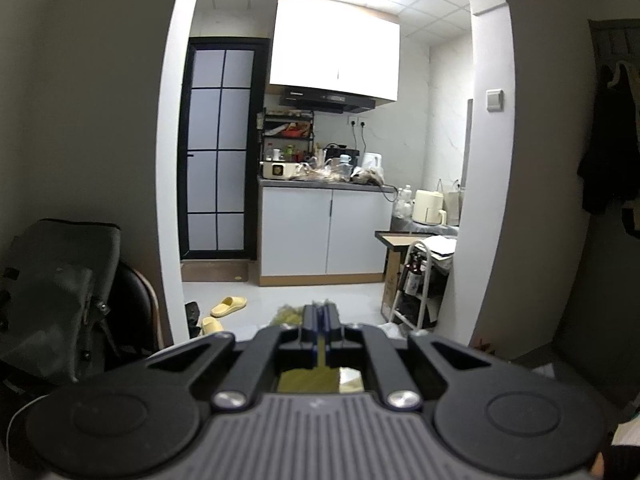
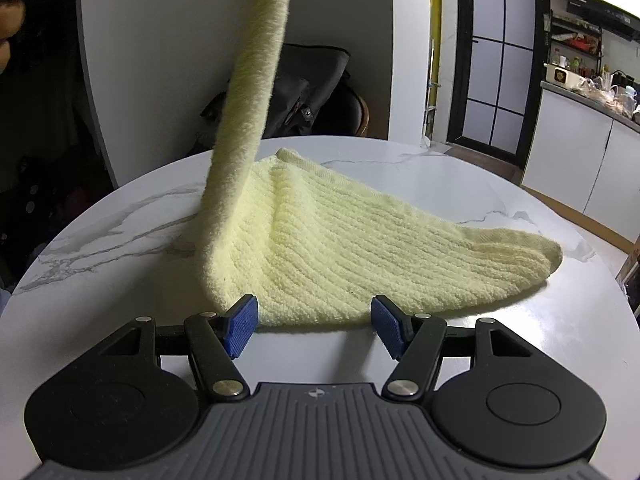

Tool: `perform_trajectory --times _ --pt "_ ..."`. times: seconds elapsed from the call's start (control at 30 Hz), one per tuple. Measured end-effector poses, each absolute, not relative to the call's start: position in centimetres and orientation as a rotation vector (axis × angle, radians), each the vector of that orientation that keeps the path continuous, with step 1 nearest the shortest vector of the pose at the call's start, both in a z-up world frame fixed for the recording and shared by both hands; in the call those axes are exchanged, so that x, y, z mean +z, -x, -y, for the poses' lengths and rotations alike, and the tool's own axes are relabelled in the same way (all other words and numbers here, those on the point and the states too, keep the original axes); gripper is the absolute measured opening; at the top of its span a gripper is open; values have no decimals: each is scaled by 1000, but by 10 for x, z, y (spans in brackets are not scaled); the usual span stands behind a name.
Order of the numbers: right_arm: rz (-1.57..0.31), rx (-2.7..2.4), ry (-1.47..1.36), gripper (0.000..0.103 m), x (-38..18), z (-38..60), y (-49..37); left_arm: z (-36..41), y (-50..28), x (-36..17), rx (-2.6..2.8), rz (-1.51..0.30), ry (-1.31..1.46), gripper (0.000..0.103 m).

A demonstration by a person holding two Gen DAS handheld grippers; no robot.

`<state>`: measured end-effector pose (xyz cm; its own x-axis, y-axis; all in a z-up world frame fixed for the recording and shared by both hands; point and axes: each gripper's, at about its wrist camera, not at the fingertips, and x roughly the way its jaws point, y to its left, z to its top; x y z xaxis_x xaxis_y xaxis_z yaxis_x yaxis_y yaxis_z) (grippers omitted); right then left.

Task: Fold towel
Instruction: 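Lift the triangle tip upward with the left gripper, then fold the held tip over onto the triangle's long edge with the left gripper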

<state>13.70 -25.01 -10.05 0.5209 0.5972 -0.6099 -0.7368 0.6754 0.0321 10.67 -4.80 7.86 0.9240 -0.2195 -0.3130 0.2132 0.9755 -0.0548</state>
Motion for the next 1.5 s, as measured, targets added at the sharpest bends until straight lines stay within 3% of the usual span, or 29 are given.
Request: perform_trajectory --times 0.53,1.5 --pt "-623 810 257 67 -105 254 -136 83 -137 74 -301 -340 -29 3" --pt "-691 653 198 67 -101 309 -156 137 -219 10 -412 -503 -80 3"
